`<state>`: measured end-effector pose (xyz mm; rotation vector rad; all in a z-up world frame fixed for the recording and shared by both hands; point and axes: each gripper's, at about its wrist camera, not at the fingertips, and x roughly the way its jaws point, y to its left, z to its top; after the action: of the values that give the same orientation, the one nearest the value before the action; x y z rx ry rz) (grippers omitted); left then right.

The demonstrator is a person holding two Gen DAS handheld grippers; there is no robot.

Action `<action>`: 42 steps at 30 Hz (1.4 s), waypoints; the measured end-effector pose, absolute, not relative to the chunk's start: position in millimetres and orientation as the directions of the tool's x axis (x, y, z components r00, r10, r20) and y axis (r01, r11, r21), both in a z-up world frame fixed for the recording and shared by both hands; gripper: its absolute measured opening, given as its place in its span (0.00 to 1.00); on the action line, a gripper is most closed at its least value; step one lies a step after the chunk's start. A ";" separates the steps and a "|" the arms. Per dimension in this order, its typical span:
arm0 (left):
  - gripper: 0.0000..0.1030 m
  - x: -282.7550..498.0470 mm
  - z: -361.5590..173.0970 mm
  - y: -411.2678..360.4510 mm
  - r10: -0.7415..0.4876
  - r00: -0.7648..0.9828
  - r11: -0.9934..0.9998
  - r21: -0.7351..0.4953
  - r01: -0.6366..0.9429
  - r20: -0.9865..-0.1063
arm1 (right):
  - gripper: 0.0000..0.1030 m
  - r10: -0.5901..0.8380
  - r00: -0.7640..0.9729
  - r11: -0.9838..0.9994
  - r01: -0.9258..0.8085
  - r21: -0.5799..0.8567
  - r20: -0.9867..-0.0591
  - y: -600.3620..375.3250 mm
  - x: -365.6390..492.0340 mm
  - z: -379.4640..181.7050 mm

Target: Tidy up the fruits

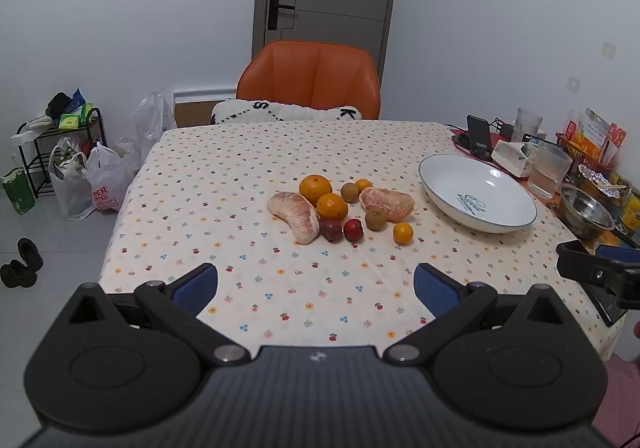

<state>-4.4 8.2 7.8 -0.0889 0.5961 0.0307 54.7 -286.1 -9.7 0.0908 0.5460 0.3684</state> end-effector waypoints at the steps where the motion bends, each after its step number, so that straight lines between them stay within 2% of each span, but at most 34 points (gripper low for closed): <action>1: 1.00 -4.4 7.8 8.3 0.003 0.827 0.996 -0.075 -0.055 -0.562 | 1.00 0.366 0.791 0.931 -0.318 0.182 -0.490 -286.1 54.6 -9.6; 25: 1.00 -2.2 8.5 12.6 -0.005 0.829 0.996 -0.080 -0.048 -0.560 | 1.00 0.362 0.799 0.932 -0.307 0.192 -0.481 -287.5 57.7 -8.8; 42: 1.00 30.5 1.6 22.4 -0.006 0.816 0.996 -0.074 -0.045 -0.578 | 1.00 0.413 0.790 0.911 -0.359 0.205 -0.453 -273.0 89.6 -13.0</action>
<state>30.5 22.4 1.6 -0.0852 0.6167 0.0210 89.6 -273.0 -13.0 0.1103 0.5129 0.4165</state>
